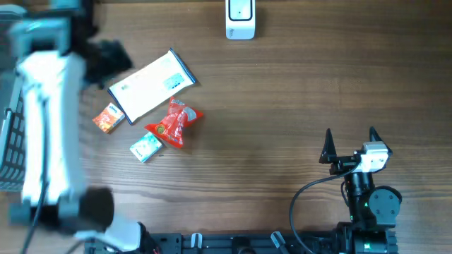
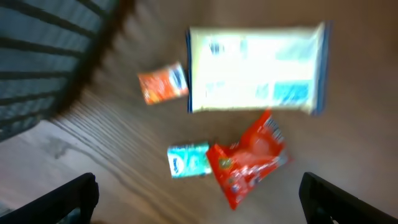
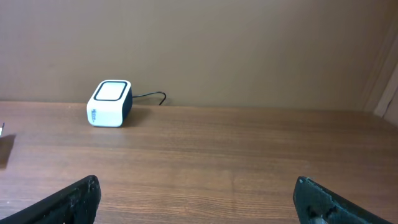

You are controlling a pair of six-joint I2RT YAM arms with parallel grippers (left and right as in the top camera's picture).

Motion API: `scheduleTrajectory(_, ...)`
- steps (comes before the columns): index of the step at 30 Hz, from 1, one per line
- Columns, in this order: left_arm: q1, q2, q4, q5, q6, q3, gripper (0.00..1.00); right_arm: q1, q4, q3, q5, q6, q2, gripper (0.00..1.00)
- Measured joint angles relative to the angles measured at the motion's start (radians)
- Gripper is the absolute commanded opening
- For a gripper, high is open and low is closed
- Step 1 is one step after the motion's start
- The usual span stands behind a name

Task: Scan the item barcode
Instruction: 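Lift the green tissue pack out and drop it near the red bag, then retract the left arm and reach the right gripper toward the red bag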

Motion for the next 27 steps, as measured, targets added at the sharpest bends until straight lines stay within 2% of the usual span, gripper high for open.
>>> scheduleTrajectory(2,0.068,-0.096,0.014,0.003,-0.021,0.017,1.00,0.000,0.000,0.000,0.000,0.000,0.000,1.00)
scheduleTrajectory(6,0.287,-0.305,0.007,-0.007,-0.053,0.035,1.00,0.000,0.000,0.000,0.000,0.000,0.000,1.00)
scheduleTrajectory(9,0.372,-0.398,-0.034,0.002,-0.059,0.037,1.00,0.000,0.000,0.000,0.000,0.000,0.000,1.00)
scheduleTrajectory(18,0.402,-0.500,-0.042,0.031,-0.065,0.037,1.00,0.000,0.047,0.000,-0.046,0.009,0.000,1.00)
scheduleTrajectory(22,0.402,-0.514,-0.042,0.031,-0.068,0.037,1.00,0.000,0.100,0.000,-0.348,0.234,0.000,1.00)
scheduleTrajectory(24,0.402,-0.517,-0.042,0.031,-0.068,0.037,1.00,0.000,0.123,0.000,-0.483,0.412,0.000,1.00)
scheduleTrajectory(27,0.402,-0.517,-0.042,0.031,-0.068,0.037,1.00,0.000,0.126,0.000,-0.578,0.769,0.000,1.00)
